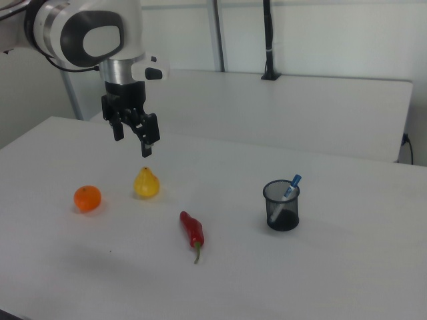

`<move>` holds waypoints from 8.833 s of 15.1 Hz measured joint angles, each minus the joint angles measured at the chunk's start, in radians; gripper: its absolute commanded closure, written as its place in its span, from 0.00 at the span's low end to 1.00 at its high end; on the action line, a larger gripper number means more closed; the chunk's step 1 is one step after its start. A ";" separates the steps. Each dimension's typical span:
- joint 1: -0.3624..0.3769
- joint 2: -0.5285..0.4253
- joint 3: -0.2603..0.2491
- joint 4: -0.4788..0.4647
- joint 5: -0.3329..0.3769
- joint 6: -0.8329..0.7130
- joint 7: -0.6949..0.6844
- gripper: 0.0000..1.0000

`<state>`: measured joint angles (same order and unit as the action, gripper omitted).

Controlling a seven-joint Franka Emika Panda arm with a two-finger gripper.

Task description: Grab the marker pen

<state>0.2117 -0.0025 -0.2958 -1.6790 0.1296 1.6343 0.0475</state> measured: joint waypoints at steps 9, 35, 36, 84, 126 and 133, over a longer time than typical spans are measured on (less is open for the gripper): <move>-0.039 0.089 -0.023 0.114 -0.001 0.025 0.000 0.00; -0.295 0.593 -0.025 0.214 0.044 0.984 0.022 0.08; -0.297 0.599 -0.025 0.214 0.044 0.993 0.022 0.16; 0.085 0.335 -0.033 0.026 0.080 0.225 -0.221 1.00; -0.041 0.042 0.018 0.016 -0.036 0.122 -0.091 0.00; -0.043 -0.003 0.037 -0.042 -0.063 0.065 -0.078 0.00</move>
<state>0.1692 -0.0056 -0.2587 -1.7211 0.0662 1.6988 -0.0306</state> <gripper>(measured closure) 0.000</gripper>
